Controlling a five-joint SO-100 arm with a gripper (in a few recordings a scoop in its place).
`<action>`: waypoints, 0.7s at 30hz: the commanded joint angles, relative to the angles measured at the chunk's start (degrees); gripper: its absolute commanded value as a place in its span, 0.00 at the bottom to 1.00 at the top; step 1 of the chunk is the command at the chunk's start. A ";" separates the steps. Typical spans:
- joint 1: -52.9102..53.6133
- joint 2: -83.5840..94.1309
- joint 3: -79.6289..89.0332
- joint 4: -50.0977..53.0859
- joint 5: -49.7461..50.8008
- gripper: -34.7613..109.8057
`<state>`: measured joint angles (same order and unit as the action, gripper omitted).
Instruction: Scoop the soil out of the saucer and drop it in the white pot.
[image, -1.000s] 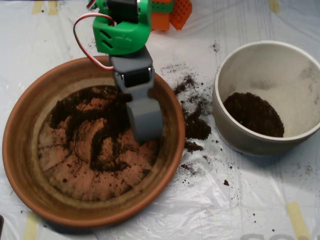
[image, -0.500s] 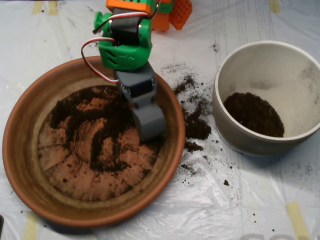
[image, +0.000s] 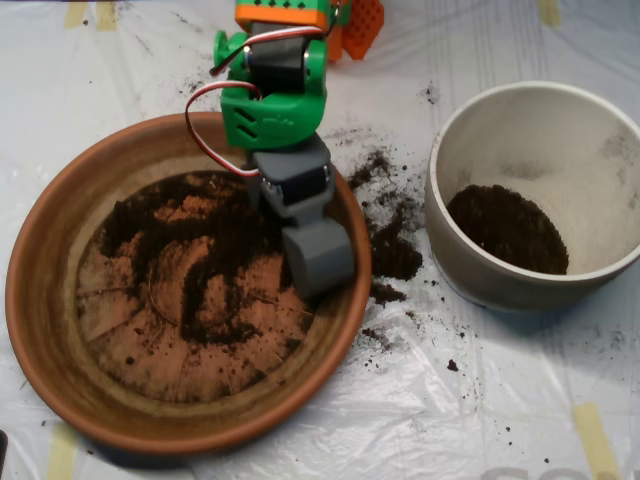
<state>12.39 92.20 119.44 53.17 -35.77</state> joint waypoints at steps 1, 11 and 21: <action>-2.29 0.00 -2.02 1.14 -1.05 0.40; -0.70 -0.35 -2.20 2.55 -2.90 0.24; 0.35 5.45 -16.08 16.44 2.99 0.24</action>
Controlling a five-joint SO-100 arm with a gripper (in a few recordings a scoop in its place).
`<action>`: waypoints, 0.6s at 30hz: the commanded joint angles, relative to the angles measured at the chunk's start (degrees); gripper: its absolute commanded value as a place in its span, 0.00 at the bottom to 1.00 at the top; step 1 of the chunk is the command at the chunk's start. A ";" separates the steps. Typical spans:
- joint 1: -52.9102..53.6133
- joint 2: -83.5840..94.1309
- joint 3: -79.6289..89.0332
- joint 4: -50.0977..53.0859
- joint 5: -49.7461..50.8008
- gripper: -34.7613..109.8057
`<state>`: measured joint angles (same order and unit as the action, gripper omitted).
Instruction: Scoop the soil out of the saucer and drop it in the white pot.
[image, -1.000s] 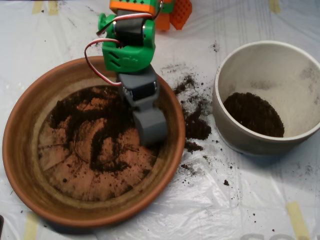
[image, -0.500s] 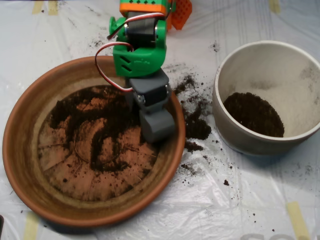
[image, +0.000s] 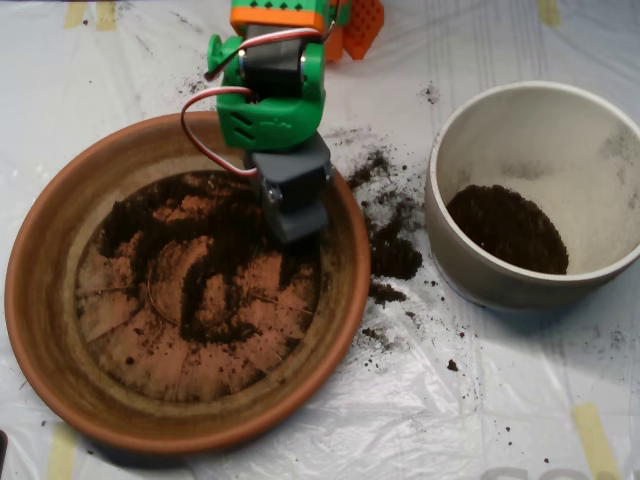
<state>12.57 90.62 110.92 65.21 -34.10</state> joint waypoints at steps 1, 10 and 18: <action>-0.09 7.91 -9.40 5.89 2.46 0.24; -1.85 13.36 -25.49 15.29 15.03 0.24; -10.55 9.93 -46.93 29.36 17.75 0.24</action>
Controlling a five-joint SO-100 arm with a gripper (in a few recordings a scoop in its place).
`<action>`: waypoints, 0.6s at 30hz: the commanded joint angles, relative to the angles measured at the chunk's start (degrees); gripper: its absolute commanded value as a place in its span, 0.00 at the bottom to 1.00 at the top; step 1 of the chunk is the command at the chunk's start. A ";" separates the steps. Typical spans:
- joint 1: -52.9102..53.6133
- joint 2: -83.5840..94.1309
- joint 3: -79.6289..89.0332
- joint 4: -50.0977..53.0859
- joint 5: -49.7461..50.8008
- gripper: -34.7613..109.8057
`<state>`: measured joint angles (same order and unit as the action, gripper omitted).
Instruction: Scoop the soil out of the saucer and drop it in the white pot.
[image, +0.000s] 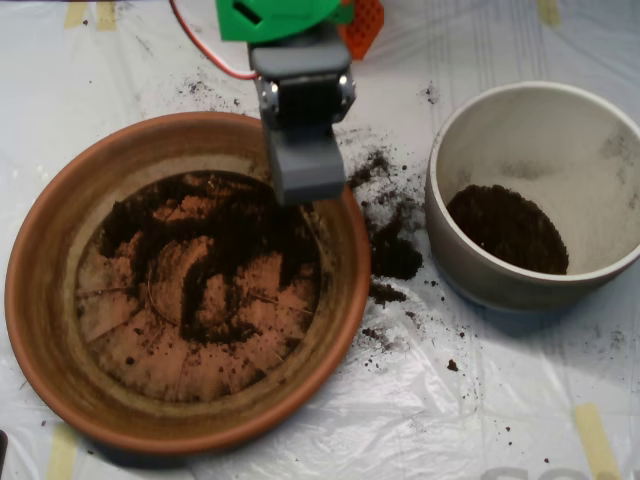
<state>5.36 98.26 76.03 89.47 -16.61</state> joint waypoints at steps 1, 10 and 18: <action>-4.83 1.32 -14.85 6.68 0.35 0.24; -20.04 -2.02 -19.60 10.11 -0.09 0.24; -28.56 -1.85 -15.73 5.89 1.23 0.29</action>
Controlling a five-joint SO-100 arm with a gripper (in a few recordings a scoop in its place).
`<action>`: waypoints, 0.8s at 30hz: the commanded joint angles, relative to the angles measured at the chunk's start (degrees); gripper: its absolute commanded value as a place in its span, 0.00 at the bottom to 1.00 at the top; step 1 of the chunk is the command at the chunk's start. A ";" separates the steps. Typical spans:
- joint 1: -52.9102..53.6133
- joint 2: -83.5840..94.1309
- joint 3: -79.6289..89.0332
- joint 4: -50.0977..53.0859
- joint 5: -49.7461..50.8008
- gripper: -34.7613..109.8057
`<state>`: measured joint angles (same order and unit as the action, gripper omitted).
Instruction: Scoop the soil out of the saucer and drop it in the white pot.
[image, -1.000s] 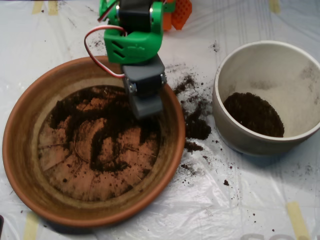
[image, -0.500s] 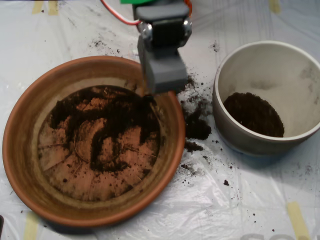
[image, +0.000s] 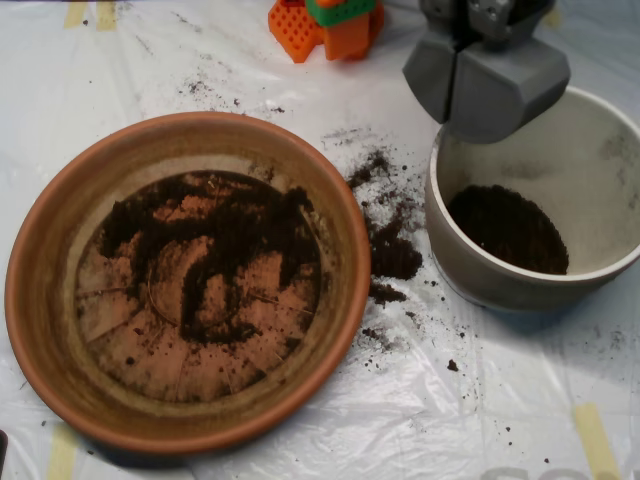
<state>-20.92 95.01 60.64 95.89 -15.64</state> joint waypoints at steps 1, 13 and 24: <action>-2.55 1.05 -0.09 -0.44 0.26 0.36; 0.44 4.48 6.06 -2.81 1.05 0.53; 19.25 6.50 7.21 -3.52 5.71 0.54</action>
<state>-7.29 94.92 67.50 94.04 -10.20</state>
